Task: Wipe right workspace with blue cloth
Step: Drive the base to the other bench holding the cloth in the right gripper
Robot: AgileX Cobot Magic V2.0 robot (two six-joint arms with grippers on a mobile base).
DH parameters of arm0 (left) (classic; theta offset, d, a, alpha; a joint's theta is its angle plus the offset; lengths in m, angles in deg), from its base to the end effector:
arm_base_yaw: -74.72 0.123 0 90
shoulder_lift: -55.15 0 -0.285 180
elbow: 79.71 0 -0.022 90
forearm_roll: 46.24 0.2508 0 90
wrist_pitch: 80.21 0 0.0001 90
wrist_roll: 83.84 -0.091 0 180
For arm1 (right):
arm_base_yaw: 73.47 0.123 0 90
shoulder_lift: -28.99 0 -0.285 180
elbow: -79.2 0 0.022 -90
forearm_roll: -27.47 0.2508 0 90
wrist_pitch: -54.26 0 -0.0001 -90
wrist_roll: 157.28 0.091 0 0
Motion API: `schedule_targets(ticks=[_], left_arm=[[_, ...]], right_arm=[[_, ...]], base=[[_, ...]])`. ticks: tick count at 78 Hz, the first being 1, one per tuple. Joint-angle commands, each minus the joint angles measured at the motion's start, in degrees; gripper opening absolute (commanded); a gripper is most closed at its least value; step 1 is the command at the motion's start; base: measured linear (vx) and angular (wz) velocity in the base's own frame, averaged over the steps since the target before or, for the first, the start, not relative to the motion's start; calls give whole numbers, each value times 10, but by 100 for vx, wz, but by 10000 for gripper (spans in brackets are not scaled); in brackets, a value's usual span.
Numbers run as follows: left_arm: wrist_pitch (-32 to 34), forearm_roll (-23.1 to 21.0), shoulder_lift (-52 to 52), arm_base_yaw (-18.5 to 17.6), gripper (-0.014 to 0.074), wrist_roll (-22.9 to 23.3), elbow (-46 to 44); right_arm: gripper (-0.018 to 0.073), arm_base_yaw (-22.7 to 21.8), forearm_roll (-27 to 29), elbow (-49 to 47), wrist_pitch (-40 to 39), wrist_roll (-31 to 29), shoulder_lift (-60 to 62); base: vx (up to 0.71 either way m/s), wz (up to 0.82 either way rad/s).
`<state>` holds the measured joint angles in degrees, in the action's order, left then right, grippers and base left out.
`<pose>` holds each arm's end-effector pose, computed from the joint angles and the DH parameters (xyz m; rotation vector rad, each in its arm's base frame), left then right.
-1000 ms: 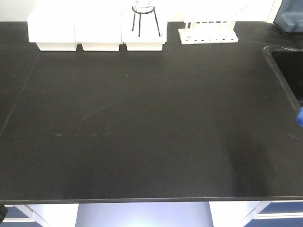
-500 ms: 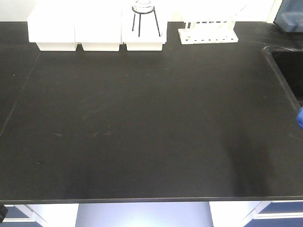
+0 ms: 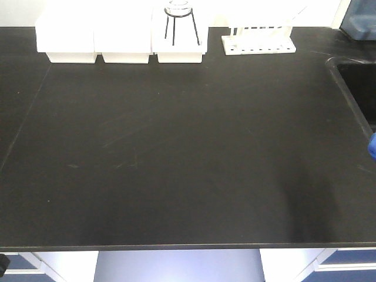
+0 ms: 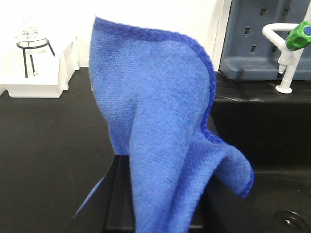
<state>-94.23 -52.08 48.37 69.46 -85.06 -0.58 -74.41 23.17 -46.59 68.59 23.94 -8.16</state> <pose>0.0548 -0.0073 0.1808 0.0305 1.7448 -0.1456 0.1116 -0.0035 0.2865 -0.0193 1.8443 -0.0645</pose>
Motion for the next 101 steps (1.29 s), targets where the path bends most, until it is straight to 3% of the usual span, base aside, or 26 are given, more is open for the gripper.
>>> schedule_targets(ticks=[1, 101], left_arm=[[47, -1, 6, 0, -6, -1, -14], [47, -1, 6, 0, -6, -1, -14]], right_arm=[[-7, -1, -6, -18, -53, -3, -1], [-7, -1, -6, -18, -52, -3, -2]], base=[[-2, 1], [-21, -4]])
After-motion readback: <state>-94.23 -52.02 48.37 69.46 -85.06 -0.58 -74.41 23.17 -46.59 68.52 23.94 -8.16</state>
